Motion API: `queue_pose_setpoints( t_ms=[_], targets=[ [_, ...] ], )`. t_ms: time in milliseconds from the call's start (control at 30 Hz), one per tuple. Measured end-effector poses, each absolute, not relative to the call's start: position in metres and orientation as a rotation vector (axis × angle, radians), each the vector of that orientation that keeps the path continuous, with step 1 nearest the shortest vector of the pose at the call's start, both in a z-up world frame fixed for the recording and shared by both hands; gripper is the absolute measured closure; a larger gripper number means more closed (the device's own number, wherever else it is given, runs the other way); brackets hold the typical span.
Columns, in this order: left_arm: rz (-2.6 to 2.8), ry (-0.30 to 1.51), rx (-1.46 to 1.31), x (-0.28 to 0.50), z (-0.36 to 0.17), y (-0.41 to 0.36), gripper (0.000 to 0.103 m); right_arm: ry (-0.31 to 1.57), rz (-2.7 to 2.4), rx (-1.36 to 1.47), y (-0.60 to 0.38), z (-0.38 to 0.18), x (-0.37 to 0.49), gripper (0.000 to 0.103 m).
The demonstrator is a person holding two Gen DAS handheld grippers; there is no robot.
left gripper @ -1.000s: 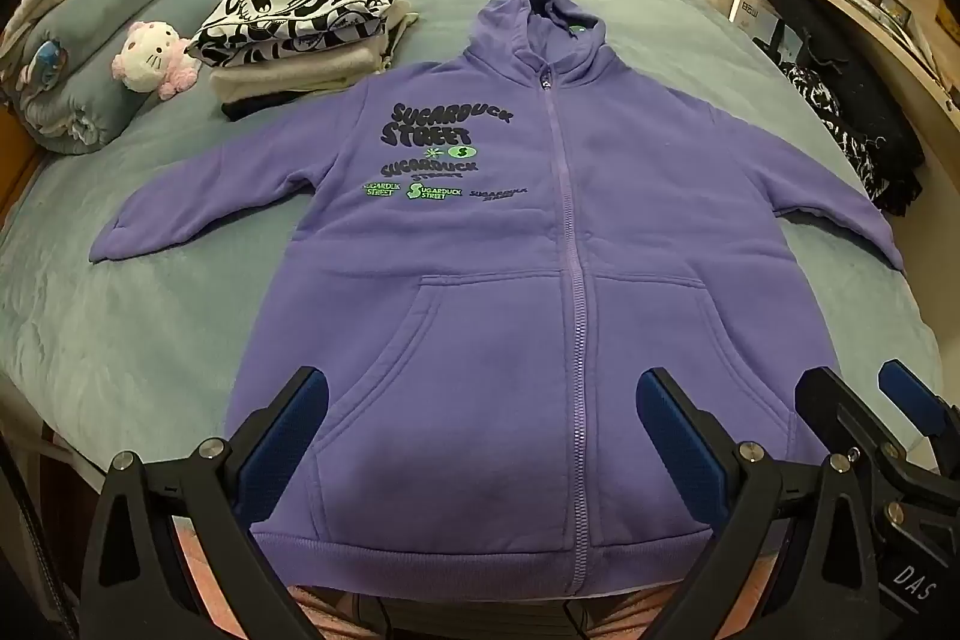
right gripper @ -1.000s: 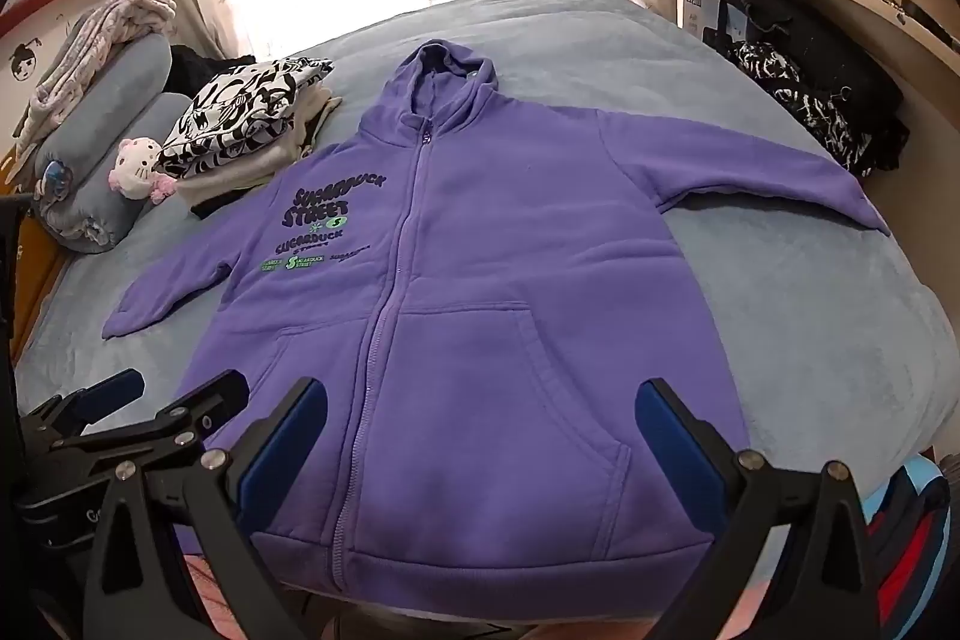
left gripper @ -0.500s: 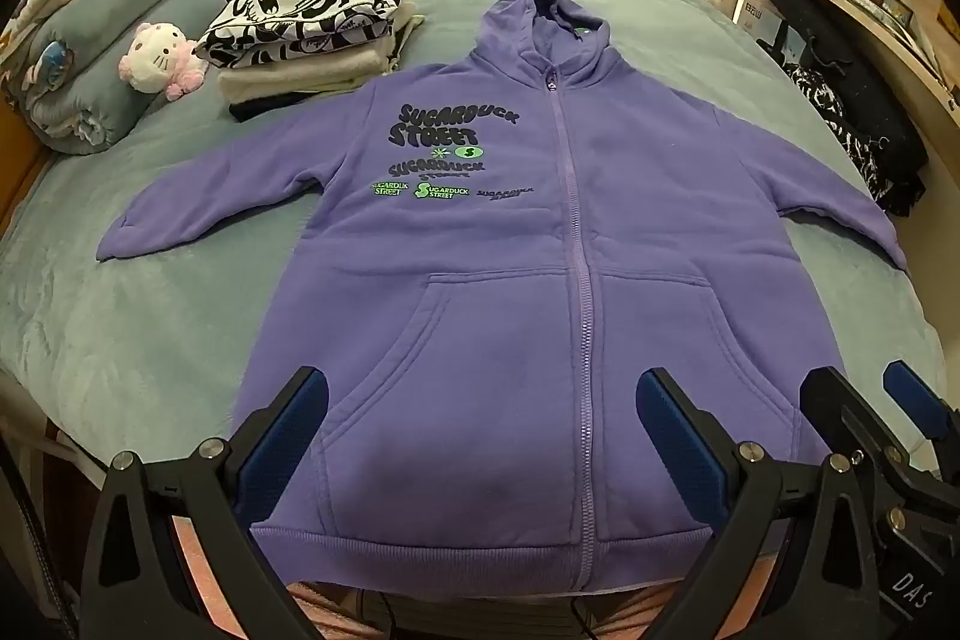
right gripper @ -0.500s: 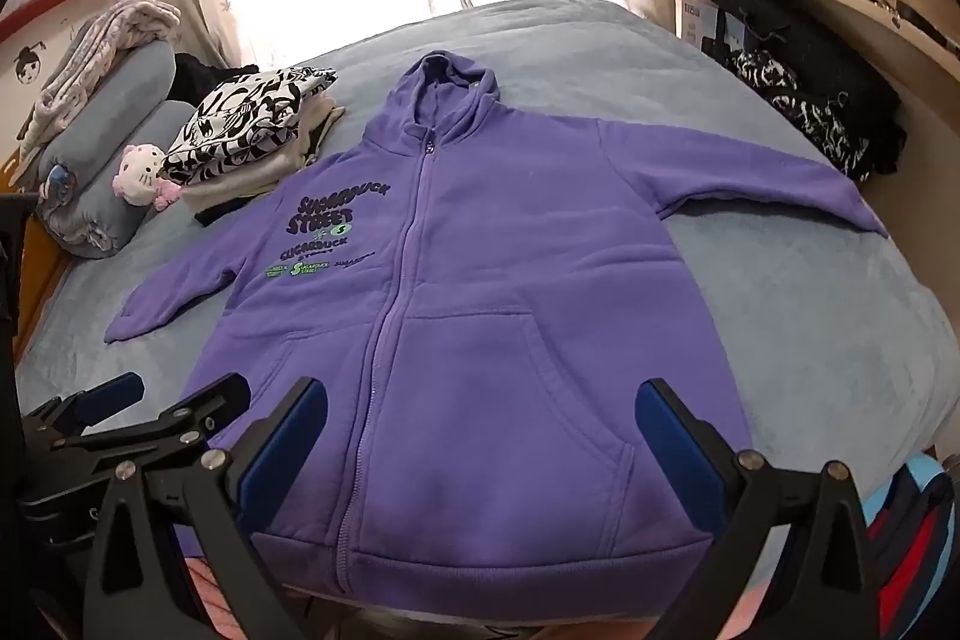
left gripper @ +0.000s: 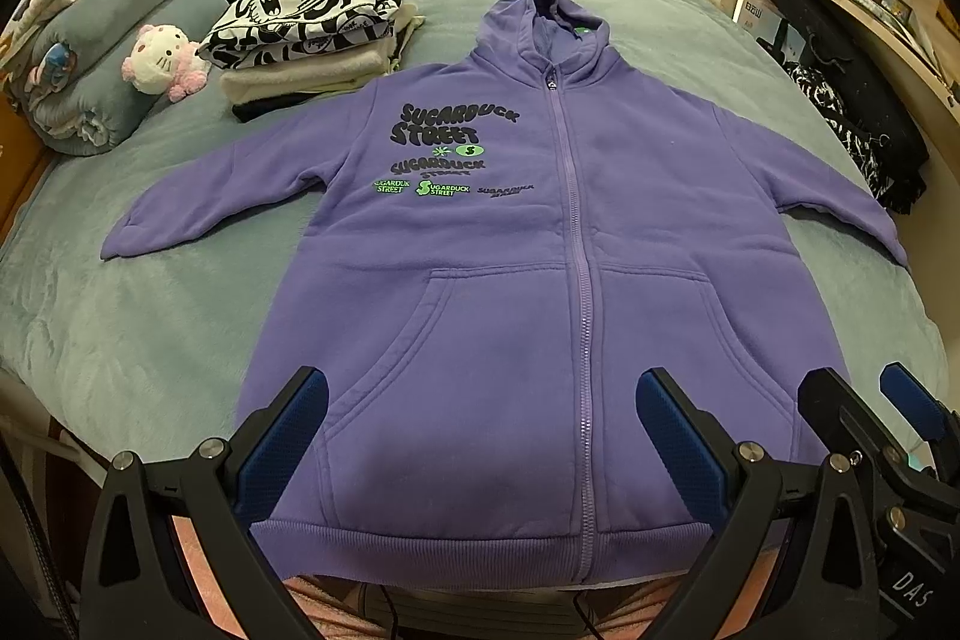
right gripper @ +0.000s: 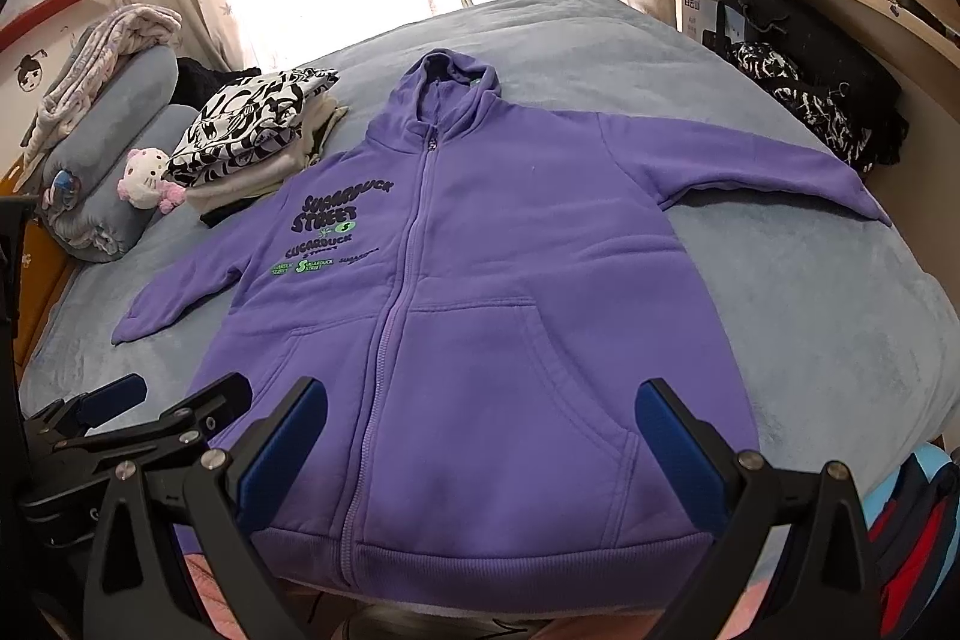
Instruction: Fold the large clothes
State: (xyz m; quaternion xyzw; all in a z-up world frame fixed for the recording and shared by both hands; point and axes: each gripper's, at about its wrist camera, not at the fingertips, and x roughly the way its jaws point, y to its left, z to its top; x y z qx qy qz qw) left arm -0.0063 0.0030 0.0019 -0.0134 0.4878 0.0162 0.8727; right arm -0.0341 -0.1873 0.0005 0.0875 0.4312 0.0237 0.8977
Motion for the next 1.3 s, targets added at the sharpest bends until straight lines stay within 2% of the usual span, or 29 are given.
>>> queue_pose_setpoints(
  t_ms=[1300],
  targets=[
    [0.016,1.038,-0.040,-0.0101,0.0004,0.0007,0.004,0.887,0.081,0.215,-0.1879,-0.0015,-0.0339,0.000]
  ],
)
